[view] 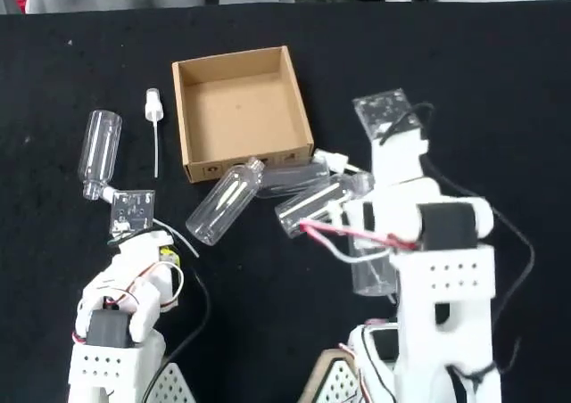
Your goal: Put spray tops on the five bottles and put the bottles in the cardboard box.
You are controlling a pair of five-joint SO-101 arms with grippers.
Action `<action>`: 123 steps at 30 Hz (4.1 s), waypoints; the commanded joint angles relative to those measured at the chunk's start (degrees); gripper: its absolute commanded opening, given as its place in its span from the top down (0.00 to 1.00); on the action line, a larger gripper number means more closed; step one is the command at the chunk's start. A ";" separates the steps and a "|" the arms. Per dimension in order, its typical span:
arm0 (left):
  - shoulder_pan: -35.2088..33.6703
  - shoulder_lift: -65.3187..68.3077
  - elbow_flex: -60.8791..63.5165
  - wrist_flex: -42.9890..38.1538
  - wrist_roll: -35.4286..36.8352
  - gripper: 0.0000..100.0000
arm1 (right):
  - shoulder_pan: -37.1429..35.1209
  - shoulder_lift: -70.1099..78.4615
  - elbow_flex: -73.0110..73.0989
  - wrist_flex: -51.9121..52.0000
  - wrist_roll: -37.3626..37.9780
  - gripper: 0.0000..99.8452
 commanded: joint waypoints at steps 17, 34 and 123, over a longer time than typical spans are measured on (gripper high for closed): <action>-0.92 -0.79 -7.60 2.46 -0.97 0.97 | -3.60 -6.90 8.84 -13.98 -0.79 0.96; -12.70 -0.35 -24.31 2.55 -9.23 0.97 | -11.96 -18.86 13.76 -16.79 -2.99 0.96; -22.11 82.46 -60.18 -7.91 18.73 0.78 | -11.87 -26.77 40.22 -34.64 -4.84 0.96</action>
